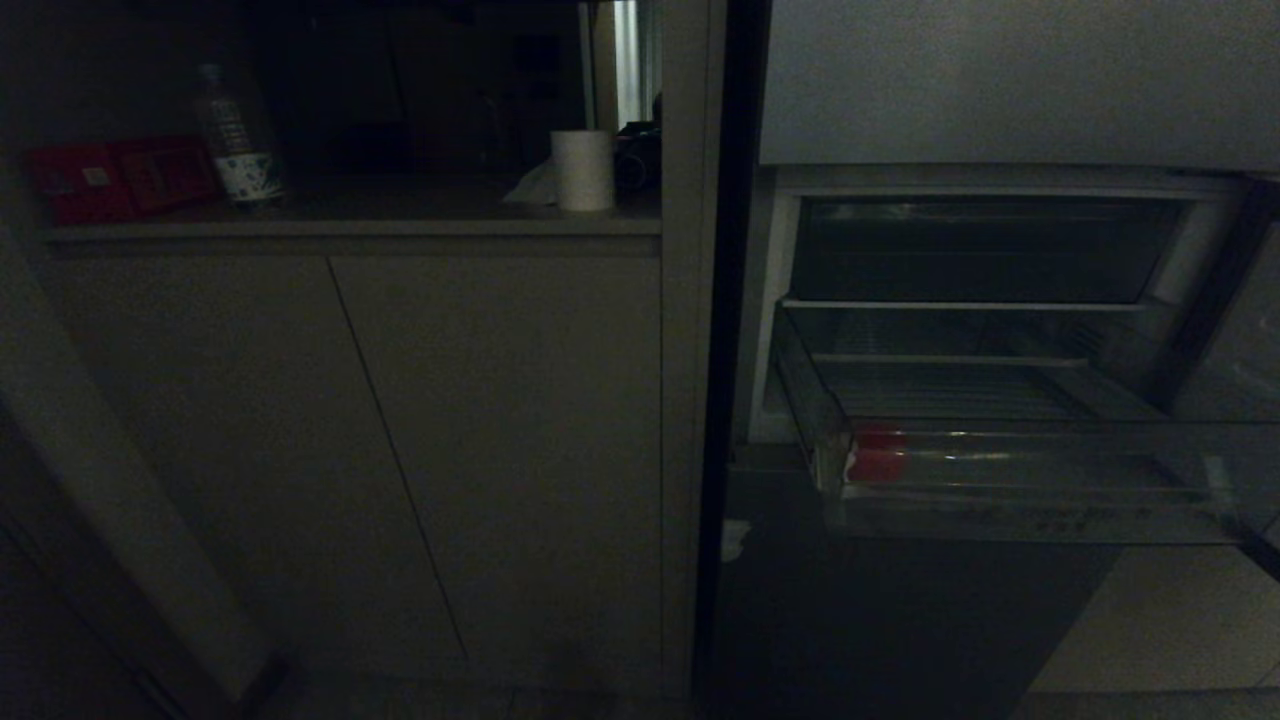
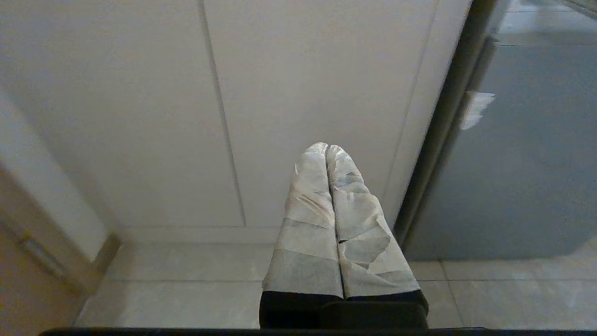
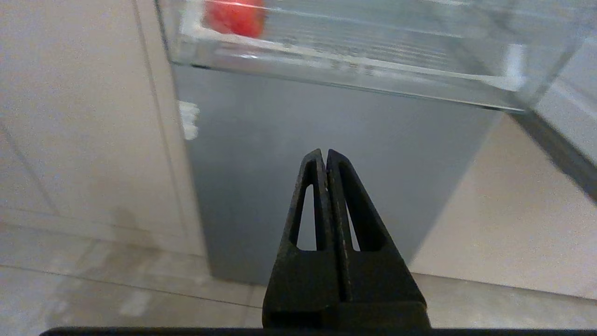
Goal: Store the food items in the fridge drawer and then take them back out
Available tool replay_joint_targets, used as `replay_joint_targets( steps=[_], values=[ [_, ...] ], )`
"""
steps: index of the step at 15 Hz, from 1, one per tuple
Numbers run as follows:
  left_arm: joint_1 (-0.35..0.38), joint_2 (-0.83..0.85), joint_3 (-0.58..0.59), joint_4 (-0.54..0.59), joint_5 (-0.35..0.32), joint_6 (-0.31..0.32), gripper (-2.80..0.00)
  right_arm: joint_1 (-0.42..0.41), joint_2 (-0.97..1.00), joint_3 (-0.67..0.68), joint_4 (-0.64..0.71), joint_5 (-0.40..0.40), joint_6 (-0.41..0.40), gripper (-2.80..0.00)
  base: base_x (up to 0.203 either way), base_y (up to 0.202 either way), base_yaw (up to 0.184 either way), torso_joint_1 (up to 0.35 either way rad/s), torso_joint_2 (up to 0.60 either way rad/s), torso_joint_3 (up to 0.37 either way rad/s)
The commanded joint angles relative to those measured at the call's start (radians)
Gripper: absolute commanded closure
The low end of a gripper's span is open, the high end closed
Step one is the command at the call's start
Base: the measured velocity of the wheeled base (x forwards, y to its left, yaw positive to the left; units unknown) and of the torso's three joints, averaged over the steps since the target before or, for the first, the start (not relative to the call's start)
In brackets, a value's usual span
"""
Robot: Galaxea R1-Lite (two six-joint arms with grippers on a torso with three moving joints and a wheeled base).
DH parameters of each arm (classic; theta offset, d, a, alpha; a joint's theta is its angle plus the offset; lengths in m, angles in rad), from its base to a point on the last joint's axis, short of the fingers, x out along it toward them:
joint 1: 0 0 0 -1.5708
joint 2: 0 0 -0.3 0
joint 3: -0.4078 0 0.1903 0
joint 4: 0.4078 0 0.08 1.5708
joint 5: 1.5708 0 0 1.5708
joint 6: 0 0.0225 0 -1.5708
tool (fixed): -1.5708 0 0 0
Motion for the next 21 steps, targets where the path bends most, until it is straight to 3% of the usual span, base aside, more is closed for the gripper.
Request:
replay_joint_targets(
  steps=[1, 18, 21],
  values=[
    [0.0, 0.001, 0.0, 0.001, 0.0, 0.0, 0.0, 0.0, 0.002, 0.0, 0.0, 0.0, 0.027, 0.0, 0.001, -0.002, 0.055, 0.005, 0.0, 0.002],
    [0.0, 0.001, 0.0, -0.001, 0.002, -0.003, 0.0, 0.0, 0.002, 0.0, -0.004, -0.019, 0.058, 0.0, 0.0, 0.0, 0.0, 0.0, 0.0, 0.0],
    [0.0, 0.001, 0.0, -0.001, 0.002, -0.003, 0.0, 0.0, 0.002, 0.0, -0.004, -0.02, 0.058, 0.0, 0.14, 0.0, -0.002, -0.002, 0.0, 0.006]
  ],
)
